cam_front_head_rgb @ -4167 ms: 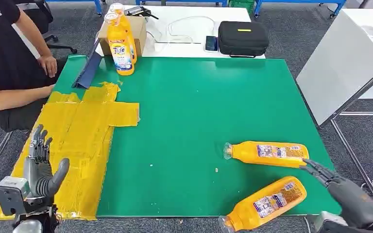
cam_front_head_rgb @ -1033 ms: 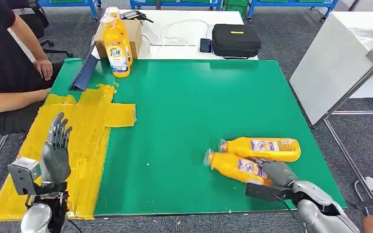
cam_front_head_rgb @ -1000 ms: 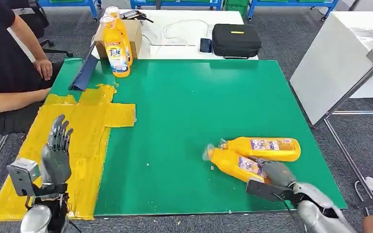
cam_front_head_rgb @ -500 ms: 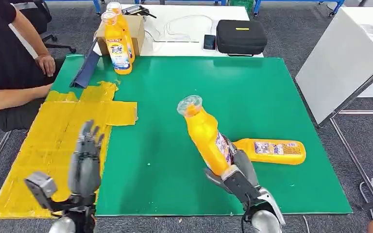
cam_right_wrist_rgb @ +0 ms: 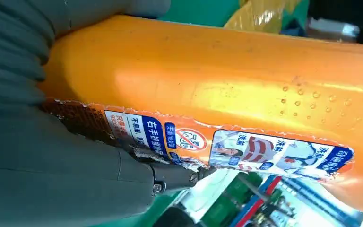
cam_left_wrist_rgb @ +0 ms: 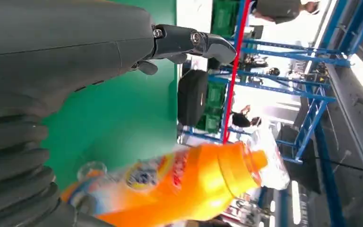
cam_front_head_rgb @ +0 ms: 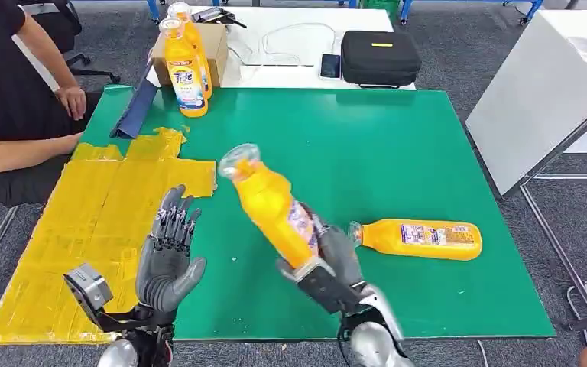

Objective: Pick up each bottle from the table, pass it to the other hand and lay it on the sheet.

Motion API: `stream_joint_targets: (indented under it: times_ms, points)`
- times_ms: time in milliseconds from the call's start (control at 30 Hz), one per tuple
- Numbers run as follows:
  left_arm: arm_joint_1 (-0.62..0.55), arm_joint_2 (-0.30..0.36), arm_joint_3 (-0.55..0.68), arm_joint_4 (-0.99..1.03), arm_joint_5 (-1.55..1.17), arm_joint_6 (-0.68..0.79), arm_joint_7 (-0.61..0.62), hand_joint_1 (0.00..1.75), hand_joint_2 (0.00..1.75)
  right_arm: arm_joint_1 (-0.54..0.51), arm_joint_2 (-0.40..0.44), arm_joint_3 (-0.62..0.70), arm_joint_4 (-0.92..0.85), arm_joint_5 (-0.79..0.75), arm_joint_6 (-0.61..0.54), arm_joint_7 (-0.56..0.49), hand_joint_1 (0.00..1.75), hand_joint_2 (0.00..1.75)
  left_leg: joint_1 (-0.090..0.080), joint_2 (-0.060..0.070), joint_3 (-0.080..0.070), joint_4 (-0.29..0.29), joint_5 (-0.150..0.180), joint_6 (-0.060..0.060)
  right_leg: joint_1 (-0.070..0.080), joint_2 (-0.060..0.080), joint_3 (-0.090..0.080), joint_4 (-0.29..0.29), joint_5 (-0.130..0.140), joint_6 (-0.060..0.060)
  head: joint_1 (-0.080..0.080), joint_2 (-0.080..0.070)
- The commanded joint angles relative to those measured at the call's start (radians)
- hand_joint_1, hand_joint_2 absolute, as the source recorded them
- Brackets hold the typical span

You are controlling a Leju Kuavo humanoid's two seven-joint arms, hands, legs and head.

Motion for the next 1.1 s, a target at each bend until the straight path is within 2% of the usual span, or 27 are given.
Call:
stream_joint_targets:
  times_ms: [33,100,167,333,433,567,600,767,800,1100]
  points:
    - [-0.002,0.014,0.057,0.018,0.043,-0.016,0.020,0.00,1.75,-0.050,-0.010,0.266,0.114,0.076,0.003,0.016,1.75,1.75,0.000,0.001,0.004,-0.001,-0.002,-0.002,0.000,0.004,0.004,-0.001,0.000,-0.001,0.000,0.000]
    - [0.002,0.014,0.069,0.014,0.044,-0.022,0.020,0.00,1.75,-0.061,-0.025,0.339,0.127,0.085,0.020,0.013,1.75,1.75,0.000,0.001,0.004,-0.001,-0.002,-0.003,-0.001,0.004,0.010,0.000,0.000,-0.001,0.000,0.000]
    - [0.003,0.015,0.071,0.015,0.044,-0.023,0.020,0.00,1.75,-0.062,-0.027,0.359,0.131,0.085,0.024,0.012,1.75,1.75,0.000,0.000,0.005,0.000,-0.003,-0.003,0.000,0.004,0.013,0.000,-0.001,-0.001,0.000,0.000]
    - [0.005,0.021,0.067,0.023,0.047,-0.021,0.023,0.00,1.75,-0.082,-0.047,0.439,0.146,0.098,0.049,0.000,1.75,1.75,0.000,-0.001,0.004,0.000,-0.002,-0.003,0.000,0.003,0.012,0.001,-0.001,-0.001,0.000,0.000]
    - [0.006,0.021,0.067,0.024,0.047,-0.021,0.023,0.00,1.75,-0.079,-0.046,0.440,0.146,0.098,0.048,0.000,1.75,1.75,0.000,-0.002,-0.001,0.000,0.000,-0.002,0.000,0.000,-0.001,0.000,-0.002,-0.003,0.001,0.000]
    - [0.007,0.045,0.047,0.023,0.032,-0.035,0.017,0.03,1.75,-0.086,-0.058,0.450,0.138,0.092,0.054,0.000,1.75,1.75,0.000,-0.003,0.002,-0.001,-0.002,-0.003,0.000,0.000,0.001,0.000,-0.003,-0.004,0.000,0.000]
    - [0.008,0.049,0.042,0.021,0.027,-0.043,0.008,0.72,1.75,-0.085,-0.060,0.449,0.135,0.089,0.055,0.000,1.75,1.75,0.000,-0.003,0.002,-0.001,-0.001,-0.003,-0.001,0.000,0.001,-0.001,-0.003,-0.003,0.000,0.000]
    - [0.008,0.049,0.042,0.021,0.027,-0.043,0.008,0.72,1.75,-0.085,-0.060,0.449,0.135,0.089,0.055,0.000,1.75,1.75,0.000,-0.003,0.003,-0.001,-0.002,-0.003,0.000,-0.001,0.002,0.000,-0.002,-0.002,0.000,0.000]
    - [0.009,0.060,0.033,0.018,0.005,-0.050,-0.006,1.75,1.75,-0.084,-0.063,0.446,0.130,0.088,0.055,0.001,1.75,1.75,0.000,-0.003,0.002,-0.001,-0.001,-0.002,0.000,-0.001,0.002,0.000,-0.002,-0.002,0.000,0.000]
    - [0.021,0.061,0.025,0.006,-0.013,-0.065,-0.020,1.75,1.75,-0.063,-0.074,0.423,0.114,0.088,0.052,0.004,1.75,1.75,0.000,-0.003,0.001,-0.001,-0.001,-0.002,0.000,-0.001,0.000,0.000,-0.002,-0.002,0.000,0.000]
